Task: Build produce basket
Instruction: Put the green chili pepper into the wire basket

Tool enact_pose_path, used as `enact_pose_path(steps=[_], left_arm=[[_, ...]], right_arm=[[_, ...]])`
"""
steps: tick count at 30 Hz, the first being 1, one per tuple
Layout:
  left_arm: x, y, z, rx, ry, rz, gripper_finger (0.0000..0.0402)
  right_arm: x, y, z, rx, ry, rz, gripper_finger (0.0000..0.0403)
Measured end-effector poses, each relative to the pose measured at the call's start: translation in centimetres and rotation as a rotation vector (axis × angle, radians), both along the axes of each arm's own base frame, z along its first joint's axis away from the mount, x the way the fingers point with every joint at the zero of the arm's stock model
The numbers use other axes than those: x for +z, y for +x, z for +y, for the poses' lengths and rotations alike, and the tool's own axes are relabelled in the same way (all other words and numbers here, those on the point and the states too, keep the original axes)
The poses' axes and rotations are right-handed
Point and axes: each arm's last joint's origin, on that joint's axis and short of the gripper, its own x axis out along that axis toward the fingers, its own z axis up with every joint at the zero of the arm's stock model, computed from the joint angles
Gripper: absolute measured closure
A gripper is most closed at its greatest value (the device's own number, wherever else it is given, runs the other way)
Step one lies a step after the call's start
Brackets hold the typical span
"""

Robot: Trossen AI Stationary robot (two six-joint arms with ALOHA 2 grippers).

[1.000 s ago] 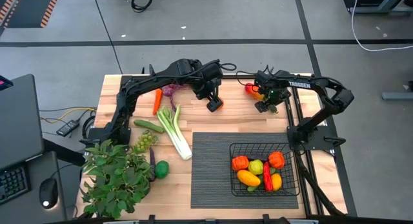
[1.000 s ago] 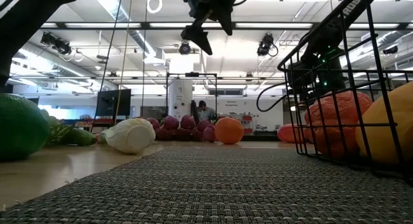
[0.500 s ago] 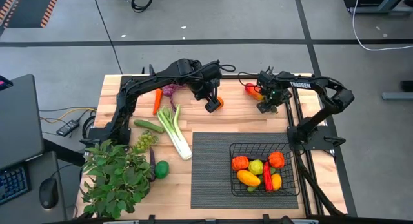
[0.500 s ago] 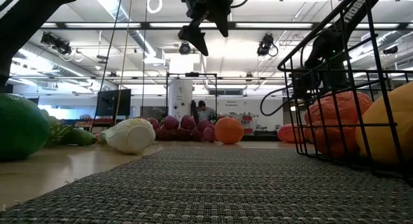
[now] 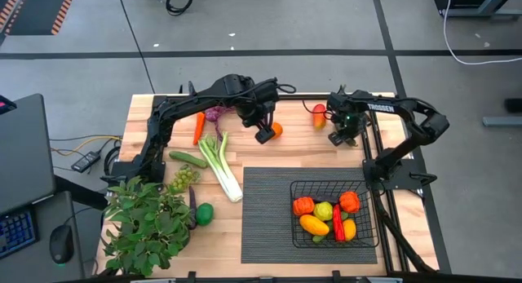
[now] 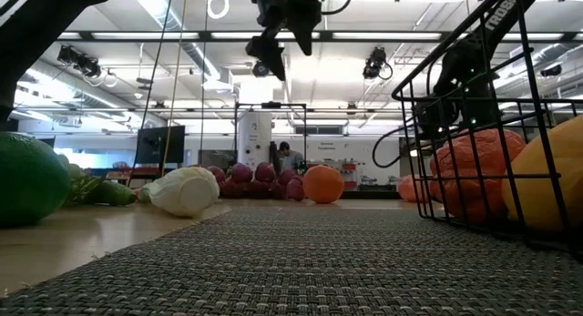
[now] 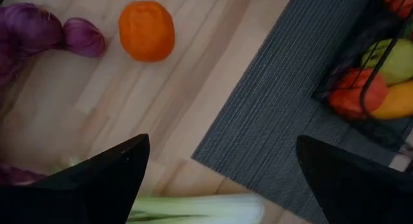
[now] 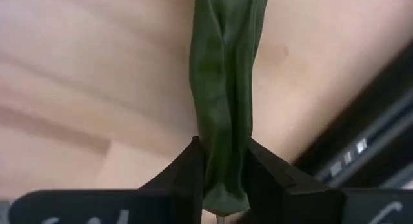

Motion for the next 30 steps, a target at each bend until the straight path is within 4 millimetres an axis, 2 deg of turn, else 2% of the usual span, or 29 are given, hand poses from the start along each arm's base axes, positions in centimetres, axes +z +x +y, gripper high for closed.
enact_pose_path(steps=[7, 11, 18, 23, 30], left_arm=[[-0.1, -0.3, 0.1, 0.004, 0.066, 0.049, 0.0006], [0.0, -0.1, 0.2, 0.002, 0.083, 0.027, 0.0006], [0.1, 0.3, 0.4, -0.05, 0.13, -0.008, 0.0006], [0.2, 0.2, 0.7, -0.085, 0.203, 0.003, 0.0006], [0.1, -0.2, 2.1, -0.073, 0.213, 0.012, 0.0006]], right_arm=[[2.9, -1.3, 2.4, -0.051, 0.112, -0.034, 0.0302], [6.2, -1.1, 3.4, -0.103, 0.042, -0.159, 0.0294], [11.9, 0.0, 5.7, -0.19, -0.006, -0.407, 0.0309], [14.6, 2.0, 7.9, -0.079, 0.064, -0.518, 0.0309], [17.3, 3.7, 12.6, 0.088, 0.193, -0.563, 0.0309]])
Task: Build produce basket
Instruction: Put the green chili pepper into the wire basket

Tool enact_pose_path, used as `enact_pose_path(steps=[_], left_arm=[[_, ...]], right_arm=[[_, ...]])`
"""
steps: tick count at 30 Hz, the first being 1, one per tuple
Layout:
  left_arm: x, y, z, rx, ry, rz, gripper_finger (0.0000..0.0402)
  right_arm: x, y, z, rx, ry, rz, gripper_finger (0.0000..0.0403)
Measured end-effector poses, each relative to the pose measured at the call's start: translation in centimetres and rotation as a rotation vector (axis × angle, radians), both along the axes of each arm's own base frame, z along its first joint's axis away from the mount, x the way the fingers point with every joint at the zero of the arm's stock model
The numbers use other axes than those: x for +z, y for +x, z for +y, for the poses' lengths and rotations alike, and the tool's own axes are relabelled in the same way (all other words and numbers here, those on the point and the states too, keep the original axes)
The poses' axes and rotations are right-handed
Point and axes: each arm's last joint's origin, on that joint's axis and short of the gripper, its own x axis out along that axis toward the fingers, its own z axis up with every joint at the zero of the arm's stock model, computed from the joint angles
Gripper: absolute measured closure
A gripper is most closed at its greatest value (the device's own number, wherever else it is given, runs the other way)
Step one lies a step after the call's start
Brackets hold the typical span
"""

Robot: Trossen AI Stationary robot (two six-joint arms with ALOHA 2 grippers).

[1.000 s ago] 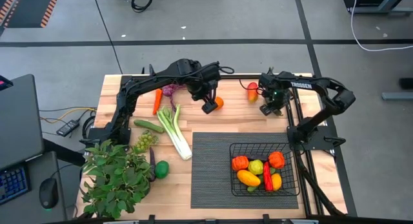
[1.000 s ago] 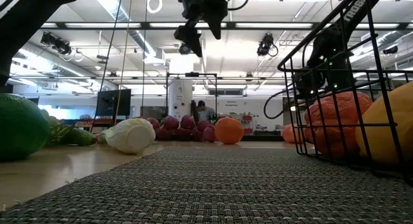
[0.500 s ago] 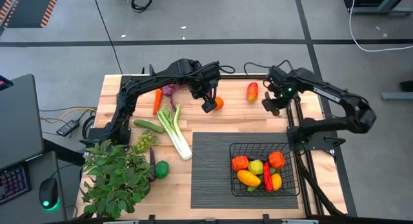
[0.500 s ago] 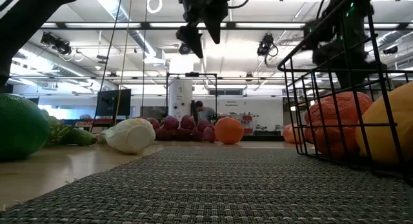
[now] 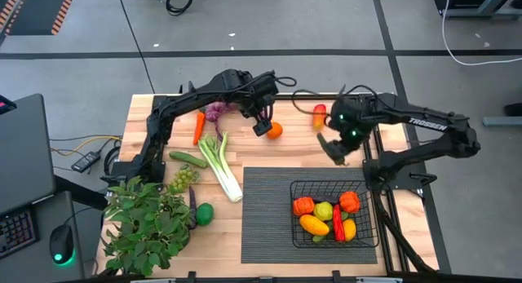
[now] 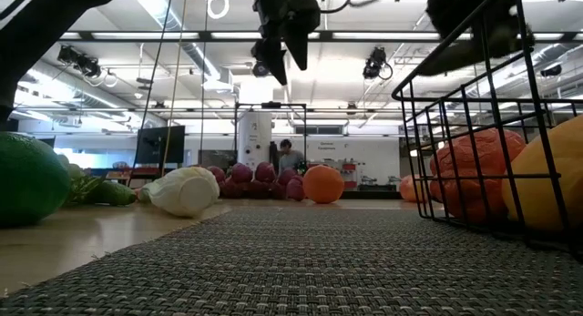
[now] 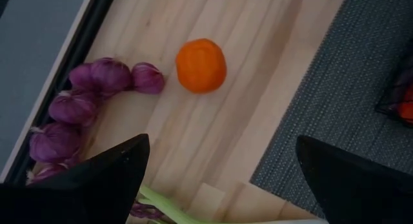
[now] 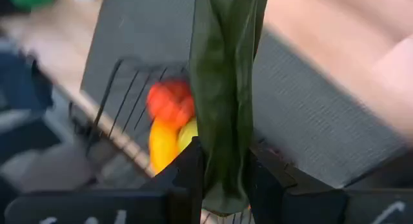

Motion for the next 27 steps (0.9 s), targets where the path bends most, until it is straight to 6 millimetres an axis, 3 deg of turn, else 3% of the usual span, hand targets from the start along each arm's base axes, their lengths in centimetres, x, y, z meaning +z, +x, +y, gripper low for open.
enact_pose_path(steps=[11, 18, 22, 27], left_arm=[[0.1, 0.1, 0.8, 0.016, 0.011, -0.033, 0.0006], [0.2, 0.2, 0.7, -0.001, 0.02, -0.041, 0.0006], [0.2, 0.2, 0.8, -0.016, 0.026, -0.037, 0.0006], [0.2, 0.2, 0.7, -0.019, 0.022, -0.038, 0.0006]], right_arm=[[0.1, 0.5, 7.4, 0.153, 0.166, 0.137, 0.0308], [-0.2, 0.7, 10.1, 0.161, 0.169, 0.18, 0.0302], [-0.2, 0.7, 10.9, 0.146, 0.138, 0.168, 0.0269], [-0.4, 0.8, 11.3, 0.188, 0.104, 0.163, 0.0192]])
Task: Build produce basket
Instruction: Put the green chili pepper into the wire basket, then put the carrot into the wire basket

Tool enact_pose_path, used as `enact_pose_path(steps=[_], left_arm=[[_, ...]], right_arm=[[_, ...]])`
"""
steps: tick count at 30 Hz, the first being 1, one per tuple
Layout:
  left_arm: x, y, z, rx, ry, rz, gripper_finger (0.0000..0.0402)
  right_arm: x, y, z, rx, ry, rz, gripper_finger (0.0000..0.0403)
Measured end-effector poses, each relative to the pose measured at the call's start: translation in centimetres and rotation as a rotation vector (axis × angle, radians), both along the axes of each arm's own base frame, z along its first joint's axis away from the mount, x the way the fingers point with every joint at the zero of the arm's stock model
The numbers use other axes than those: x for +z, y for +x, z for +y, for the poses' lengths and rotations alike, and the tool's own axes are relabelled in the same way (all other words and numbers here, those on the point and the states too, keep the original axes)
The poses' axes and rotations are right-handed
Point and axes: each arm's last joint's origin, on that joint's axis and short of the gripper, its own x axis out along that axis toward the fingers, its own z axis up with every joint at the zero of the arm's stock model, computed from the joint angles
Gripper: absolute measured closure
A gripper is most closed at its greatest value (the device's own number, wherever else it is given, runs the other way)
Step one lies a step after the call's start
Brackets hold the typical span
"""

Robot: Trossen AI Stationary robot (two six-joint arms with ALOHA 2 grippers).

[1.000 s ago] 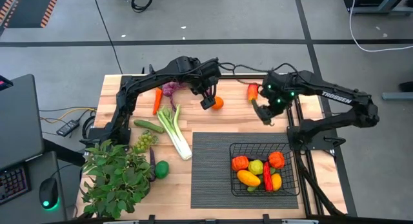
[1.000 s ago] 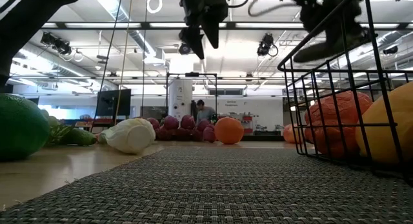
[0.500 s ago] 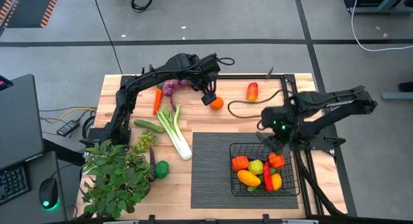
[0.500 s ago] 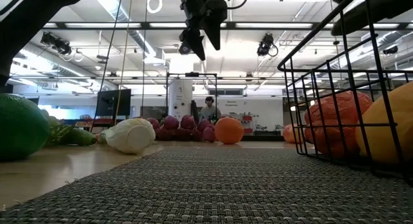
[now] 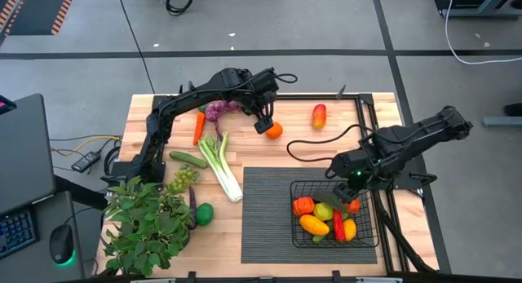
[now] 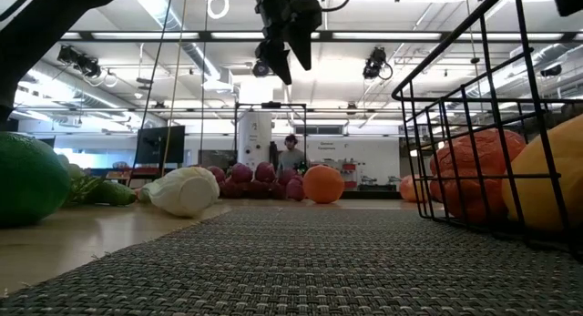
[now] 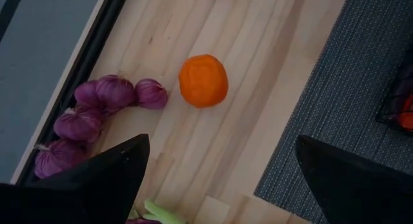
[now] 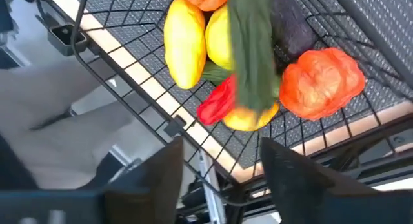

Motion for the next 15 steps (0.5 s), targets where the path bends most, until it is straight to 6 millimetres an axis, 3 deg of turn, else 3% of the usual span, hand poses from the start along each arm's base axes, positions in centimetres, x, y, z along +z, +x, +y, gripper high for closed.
enact_pose_path(steps=[7, 15], left_arm=[[0.0, 0.0, 0.0, 0.006, -0.006, 0.001, 0.0006], [0.0, 0.1, -0.2, 0.028, -0.014, -0.014, 0.0006]], right_arm=[[-0.6, -0.3, -0.3, 0.048, -0.139, 0.028, 0.0108], [-0.7, 0.7, -2.8, -0.123, -0.319, -0.019, 0.0105]])
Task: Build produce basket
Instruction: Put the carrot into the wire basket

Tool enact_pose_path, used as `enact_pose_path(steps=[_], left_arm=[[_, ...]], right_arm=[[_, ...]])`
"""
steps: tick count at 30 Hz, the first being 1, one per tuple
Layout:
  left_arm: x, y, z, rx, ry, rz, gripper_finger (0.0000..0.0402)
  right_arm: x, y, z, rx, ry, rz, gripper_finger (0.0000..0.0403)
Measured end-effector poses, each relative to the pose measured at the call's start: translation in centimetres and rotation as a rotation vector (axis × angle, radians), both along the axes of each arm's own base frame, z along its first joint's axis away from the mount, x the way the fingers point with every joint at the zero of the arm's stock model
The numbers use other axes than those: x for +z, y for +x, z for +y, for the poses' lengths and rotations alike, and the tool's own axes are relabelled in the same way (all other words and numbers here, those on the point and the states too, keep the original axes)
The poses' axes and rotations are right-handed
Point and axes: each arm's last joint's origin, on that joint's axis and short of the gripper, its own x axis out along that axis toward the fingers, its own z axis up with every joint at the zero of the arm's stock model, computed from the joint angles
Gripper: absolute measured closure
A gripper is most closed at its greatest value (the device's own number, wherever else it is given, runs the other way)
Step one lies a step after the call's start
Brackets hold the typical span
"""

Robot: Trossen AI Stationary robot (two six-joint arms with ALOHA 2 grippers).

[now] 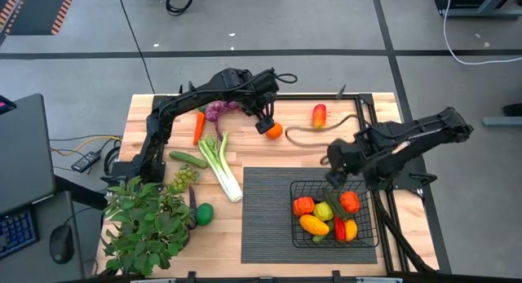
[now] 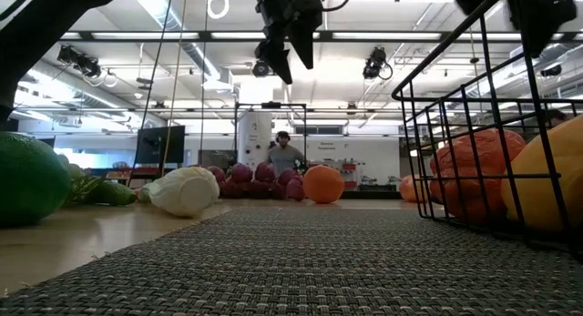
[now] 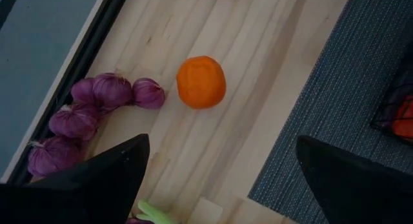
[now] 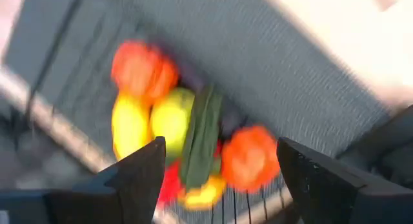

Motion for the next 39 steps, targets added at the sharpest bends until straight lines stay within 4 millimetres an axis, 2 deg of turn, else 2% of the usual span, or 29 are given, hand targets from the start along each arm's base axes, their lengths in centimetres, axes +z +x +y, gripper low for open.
enact_pose_path(steps=[5, 8, 14, 19, 25, 31, 39], left_arm=[[0.1, 0.3, -0.5, 0.023, -0.011, -0.019, 0.0006], [0.0, 0.4, -0.9, 0.015, -0.013, -0.015, 0.0006], [-0.1, 0.4, -1.7, -0.008, -0.017, 0.01, 0.0006], [-0.2, 0.0, -1.9, -0.044, -0.017, 0.062, 0.0006], [-0.3, -0.3, -2.0, -0.061, -0.019, 0.094, 0.0006], [-0.5, -0.3, -2.3, -0.068, -0.023, 0.113, 0.0006], [-2.0, -0.4, -1.7, -0.082, -0.008, 0.184, 0.0006]], right_arm=[[0.0, 0.6, -3.5, -0.278, -0.147, -0.03, 0.0109], [0.0, 0.7, -5.7, -0.363, -0.193, -0.031, 0.0108], [0.2, 0.8, -9.8, -0.392, -0.217, -0.081, 0.0097], [0.4, 1.1, -12.3, -0.394, -0.23, -0.161, 0.0084], [-1.0, 1.8, -15.5, -0.433, -0.249, -0.1, 0.007], [-2.9, 3.4, -17.3, -0.377, -0.231, -0.056, 0.0063], [-3.3, 3.3, -18.1, -0.349, -0.256, -0.032, 0.0063]])
